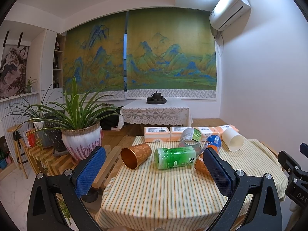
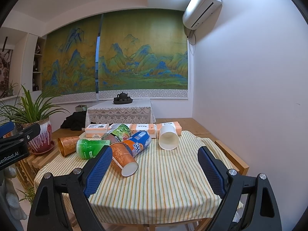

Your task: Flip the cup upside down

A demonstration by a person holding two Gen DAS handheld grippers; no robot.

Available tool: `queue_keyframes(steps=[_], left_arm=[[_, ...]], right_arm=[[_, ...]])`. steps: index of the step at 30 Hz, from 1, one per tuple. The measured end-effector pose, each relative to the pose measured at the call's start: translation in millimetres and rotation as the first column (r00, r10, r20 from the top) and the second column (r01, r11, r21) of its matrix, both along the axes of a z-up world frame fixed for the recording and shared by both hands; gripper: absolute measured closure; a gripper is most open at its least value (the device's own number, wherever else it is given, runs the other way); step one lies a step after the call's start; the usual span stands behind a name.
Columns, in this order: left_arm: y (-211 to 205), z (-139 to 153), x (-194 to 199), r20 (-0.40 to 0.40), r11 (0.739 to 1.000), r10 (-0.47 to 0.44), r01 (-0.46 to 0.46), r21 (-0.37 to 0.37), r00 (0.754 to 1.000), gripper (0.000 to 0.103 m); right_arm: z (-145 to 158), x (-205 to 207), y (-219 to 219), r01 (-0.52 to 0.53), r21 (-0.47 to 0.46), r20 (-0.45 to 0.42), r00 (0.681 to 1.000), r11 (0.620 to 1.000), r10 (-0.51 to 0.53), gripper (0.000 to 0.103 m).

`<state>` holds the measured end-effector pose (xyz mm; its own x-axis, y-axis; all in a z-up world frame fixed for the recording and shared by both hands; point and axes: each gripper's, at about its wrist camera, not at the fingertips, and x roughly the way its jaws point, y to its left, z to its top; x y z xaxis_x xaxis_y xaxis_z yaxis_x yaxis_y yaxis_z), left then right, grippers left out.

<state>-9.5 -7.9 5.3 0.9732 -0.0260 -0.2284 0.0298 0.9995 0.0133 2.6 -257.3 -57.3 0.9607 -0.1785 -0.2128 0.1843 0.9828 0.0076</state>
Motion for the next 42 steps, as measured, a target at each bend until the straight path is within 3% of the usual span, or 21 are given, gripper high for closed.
queue_keyframes(steps=[14, 19, 20, 23, 28, 31, 32, 33, 36, 37, 40, 42], left_arm=[[-2.4, -4.0, 17.0, -0.038, 1.000, -0.019, 0.020, 0.022, 0.999, 0.000], [-1.7, -5.2, 39.2, -0.138, 0.996, -0.086, 0.088, 0.005, 0.987, 0.001], [-2.2, -6.2, 48.4, -0.185, 0.992, -0.126, 0.128, -0.003, 0.975, 0.001], [1.2, -12.5, 80.0, -0.356, 0.969, -0.244, 0.237, -0.064, 0.902, 0.000], [13.7, -16.2, 119.5, -0.510, 0.955, -0.297, 0.247, -0.166, 0.807, 0.001], [19.6, -19.9, 143.9, -0.604, 0.952, -0.307, 0.230, -0.203, 0.735, 0.001], [18.6, -23.2, 155.0, -0.641, 0.956, -0.295, 0.218, -0.198, 0.709, 0.001], [18.7, -24.4, 162.4, -0.661, 0.961, -0.275, 0.204, -0.185, 0.698, 0.001], [10.5, -23.9, 184.4, -0.680, 0.982, -0.168, 0.183, -0.051, 0.714, 0.001], [5.0, -24.1, 193.6, -0.689, 0.978, -0.161, 0.207, -0.017, 0.707, 0.001], [-20.3, -32.0, 236.2, -0.786, 0.959, -0.113, 0.275, 0.075, 0.608, 0.001], [-33.0, -29.7, 261.1, -0.811, 0.954, -0.122, 0.292, 0.063, 0.573, 0.001]], right_arm=[[-5.0, 10.5, 0.1, -0.002, 0.003, -0.023, 1.000, 1.000, 0.002, 0.015], [-6.8, 19.2, -0.6, -0.008, 0.010, -0.041, 0.999, 1.000, 0.008, 0.015], [-7.2, 21.5, -0.4, -0.013, 0.008, -0.048, 0.999, 1.000, 0.013, 0.015], [-9.6, 30.9, -2.2, -0.029, 0.012, -0.073, 0.997, 1.000, 0.029, 0.012], [-10.4, 48.6, -9.8, -0.043, 0.039, -0.115, 0.992, 0.998, 0.048, 0.011], [-10.8, 59.4, -16.6, -0.056, 0.070, -0.146, 0.987, 0.996, 0.066, 0.011], [-10.8, 63.2, -17.9, -0.064, 0.077, -0.158, 0.985, 0.995, 0.075, 0.011], [-11.0, 67.0, -19.6, -0.072, 0.083, -0.171, 0.982, 0.994, 0.085, 0.011], [-12.2, 75.0, -27.4, -0.071, 0.114, -0.190, 0.978, 0.991, 0.091, 0.011], [-12.4, 75.5, -29.5, -0.067, 0.123, -0.191, 0.977, 0.990, 0.090, 0.011], [-16.7, 75.8, -39.0, -0.063, 0.158, -0.191, 0.977, 0.985, 0.093, 0.011], [-19.7, 75.6, -45.5, -0.053, 0.172, -0.192, 0.978, 0.984, 0.086, 0.011]])
